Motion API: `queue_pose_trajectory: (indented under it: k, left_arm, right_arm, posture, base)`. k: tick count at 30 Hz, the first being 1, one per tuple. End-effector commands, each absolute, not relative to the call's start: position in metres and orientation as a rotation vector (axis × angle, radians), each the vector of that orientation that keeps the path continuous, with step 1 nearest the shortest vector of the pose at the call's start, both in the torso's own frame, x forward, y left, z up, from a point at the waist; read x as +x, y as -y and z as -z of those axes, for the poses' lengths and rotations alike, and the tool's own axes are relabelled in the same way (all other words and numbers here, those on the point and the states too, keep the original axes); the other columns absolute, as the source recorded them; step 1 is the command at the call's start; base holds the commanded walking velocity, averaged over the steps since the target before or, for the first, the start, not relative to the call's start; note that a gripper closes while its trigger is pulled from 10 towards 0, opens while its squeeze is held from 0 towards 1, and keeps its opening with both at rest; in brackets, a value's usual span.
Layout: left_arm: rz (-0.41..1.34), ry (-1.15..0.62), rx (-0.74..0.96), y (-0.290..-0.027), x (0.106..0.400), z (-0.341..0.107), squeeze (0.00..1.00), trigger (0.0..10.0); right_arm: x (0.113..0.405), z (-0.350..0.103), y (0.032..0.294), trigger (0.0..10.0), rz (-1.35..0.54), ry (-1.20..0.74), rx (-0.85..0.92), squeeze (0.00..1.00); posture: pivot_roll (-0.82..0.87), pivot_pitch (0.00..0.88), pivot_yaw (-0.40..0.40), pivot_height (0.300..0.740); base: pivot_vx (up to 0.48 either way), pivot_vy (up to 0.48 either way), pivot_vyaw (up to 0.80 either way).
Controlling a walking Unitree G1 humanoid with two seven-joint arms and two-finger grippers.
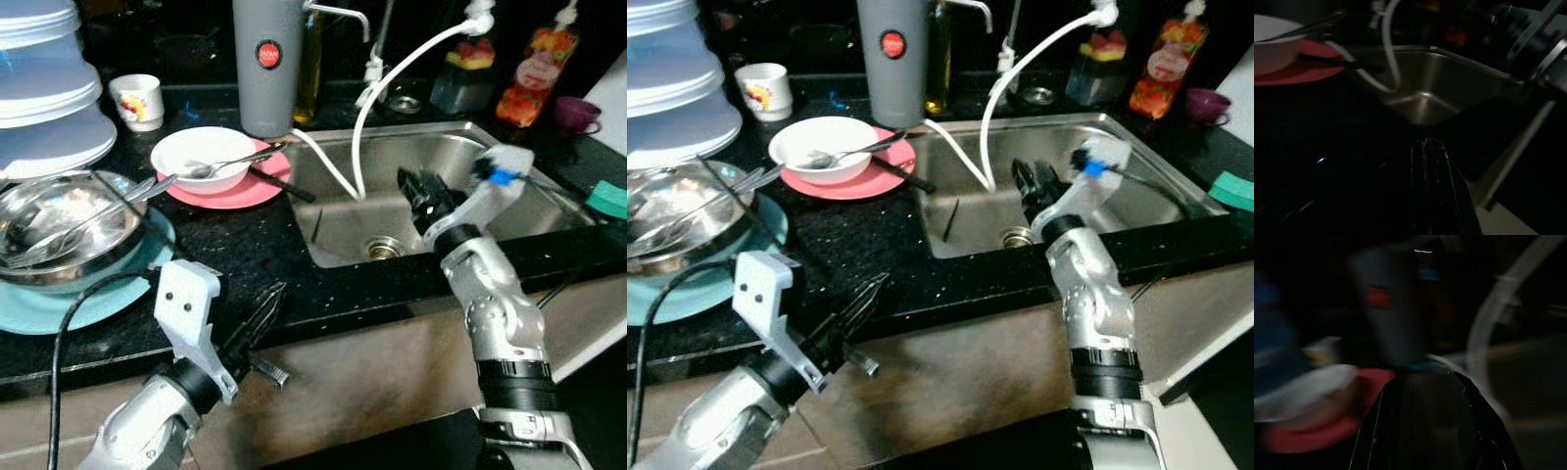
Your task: Kitchen organization
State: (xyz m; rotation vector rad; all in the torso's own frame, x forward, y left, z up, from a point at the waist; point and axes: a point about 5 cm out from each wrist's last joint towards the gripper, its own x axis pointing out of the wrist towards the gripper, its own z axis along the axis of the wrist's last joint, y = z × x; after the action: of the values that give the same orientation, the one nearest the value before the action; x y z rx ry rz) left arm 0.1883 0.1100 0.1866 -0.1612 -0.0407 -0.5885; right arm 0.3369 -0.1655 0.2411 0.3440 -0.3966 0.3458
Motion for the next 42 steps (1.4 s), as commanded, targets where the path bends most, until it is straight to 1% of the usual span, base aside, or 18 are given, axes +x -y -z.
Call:
queue_pose_trajectory:
  k: [1,2,3,4,6,9,19,23,27,31,37,42]
  left_arm:
    - [0.575,0.039,-0.147,-0.110,0.186,-0.185,0.00,10.0]
    - [0.575,0.039,-0.147,-0.110,0.186,-0.185,0.00,10.0]
    - [0.557,0.037,-0.131,-0.110,0.186,-0.184,0.00,10.0]
    - [0.557,0.037,-0.131,-0.110,0.186,-0.184,0.00,10.0]
    - [0.516,0.041,-0.114,-0.112,0.186,-0.183,0.00,10.0]
    - [0.494,0.041,-0.111,-0.112,0.186,-0.182,0.00,10.0]
    - [0.463,0.042,-0.108,-0.114,0.186,-0.181,0.00,10.0]
    - [0.462,0.046,-0.104,-0.114,0.187,-0.181,0.00,10.0]
    - [0.470,0.048,-0.106,-0.112,0.188,-0.181,0.00,10.0]
    - [0.471,0.051,-0.109,-0.112,0.188,-0.181,0.00,10.0]
    - [0.473,0.052,-0.111,-0.111,0.188,-0.181,0.00,10.0]
    - [0.479,0.054,-0.113,-0.110,0.188,-0.182,0.00,10.0]
  right_arm:
    - [0.335,-0.244,0.155,10.0,-0.423,0.401,0.354,0.00]
    - [0.335,-0.244,0.155,10.0,-0.423,0.401,0.354,0.00]
    - [0.332,-0.244,0.148,10.0,-0.484,0.400,0.357,0.00]
    - [0.332,-0.244,0.148,10.0,-0.484,0.400,0.357,0.00]
    - [0.329,-0.241,0.136,10.0,-0.568,0.386,0.352,0.00]
    - [0.328,-0.239,0.131,10.0,-0.598,0.375,0.343,0.00]
    - [0.325,-0.241,0.129,10.0,-0.651,0.396,0.359,0.00]
    - [0.324,-0.241,0.130,10.0,-0.669,0.397,0.344,0.00]
    - [0.320,-0.244,0.138,10.0,-0.733,0.412,0.319,0.00]
    - [0.323,-0.248,0.156,10.0,-0.697,0.423,0.293,0.00]
    - [0.324,-0.248,0.162,10.0,-0.681,0.421,0.291,0.00]
    - [0.317,-0.248,0.177,10.0,-0.781,0.417,0.277,0.00]
  posture:
    - [0.18,0.000,-0.062,0.740]
    - [0.18,0.000,-0.062,0.740]
    - [0.18,0.000,-0.064,0.740]
    - [0.18,0.000,-0.064,0.740]
    - [0.19,0.000,-0.067,0.740]
    - [0.19,0.000,-0.070,0.740]
    - [0.19,0.000,-0.064,0.740]
    - [0.19,0.000,-0.064,0.740]
    - [0.19,0.000,-0.061,0.740]
    - [0.18,0.000,-0.061,0.740]
    - [0.18,0.000,-0.062,0.740]
    - [0.19,0.000,-0.060,0.740]
  base:
    - [0.000,0.000,0.79]
    - [0.000,0.000,0.79]
    - [0.000,0.000,0.79]
    - [0.000,0.000,0.79]
    - [0.000,0.000,0.78]
    - [0.000,0.000,0.78]
    - [0.000,0.000,0.76]
    - [0.000,0.000,0.00]
    - [0.000,0.000,0.00]
    - [0.000,0.000,0.00]
    - [0.000,0.000,0.00]
    - [0.000,0.000,0.00]
